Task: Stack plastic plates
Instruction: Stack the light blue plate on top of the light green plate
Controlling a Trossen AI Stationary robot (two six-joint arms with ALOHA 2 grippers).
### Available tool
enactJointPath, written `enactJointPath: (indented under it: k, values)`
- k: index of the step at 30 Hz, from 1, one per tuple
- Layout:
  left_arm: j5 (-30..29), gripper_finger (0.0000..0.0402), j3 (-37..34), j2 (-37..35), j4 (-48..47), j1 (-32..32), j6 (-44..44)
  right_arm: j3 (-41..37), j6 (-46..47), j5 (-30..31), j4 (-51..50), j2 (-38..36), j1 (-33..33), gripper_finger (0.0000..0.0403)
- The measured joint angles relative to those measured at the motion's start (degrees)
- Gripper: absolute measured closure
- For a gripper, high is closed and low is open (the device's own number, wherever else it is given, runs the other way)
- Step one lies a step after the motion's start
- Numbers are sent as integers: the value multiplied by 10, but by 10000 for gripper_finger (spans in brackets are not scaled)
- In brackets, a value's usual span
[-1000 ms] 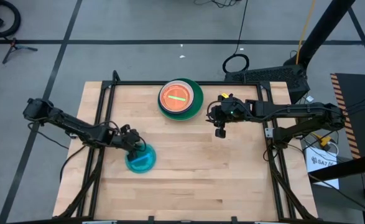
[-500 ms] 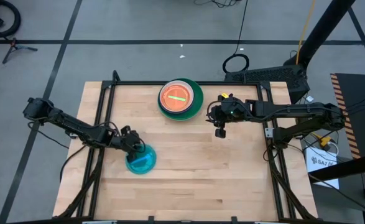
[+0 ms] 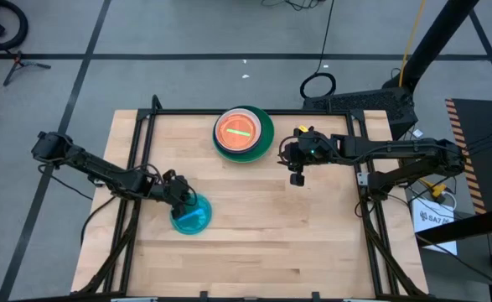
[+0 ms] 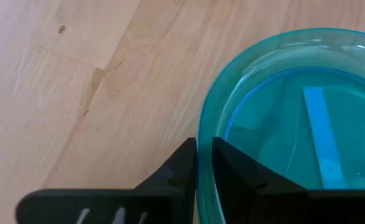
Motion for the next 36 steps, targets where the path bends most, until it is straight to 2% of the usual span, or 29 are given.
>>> enactJointPath:
  k: [11,23,36]
  values:
    - [-4,393,2,0,-4,0,-17,0,0,0,0,0,0,303]
    - [-7,396,3,-3,14,0,-37,0,0,0,0,0,0,303]
    - [-42,397,108,-2,-9,23,54,0,0,0,0,0,0,303]
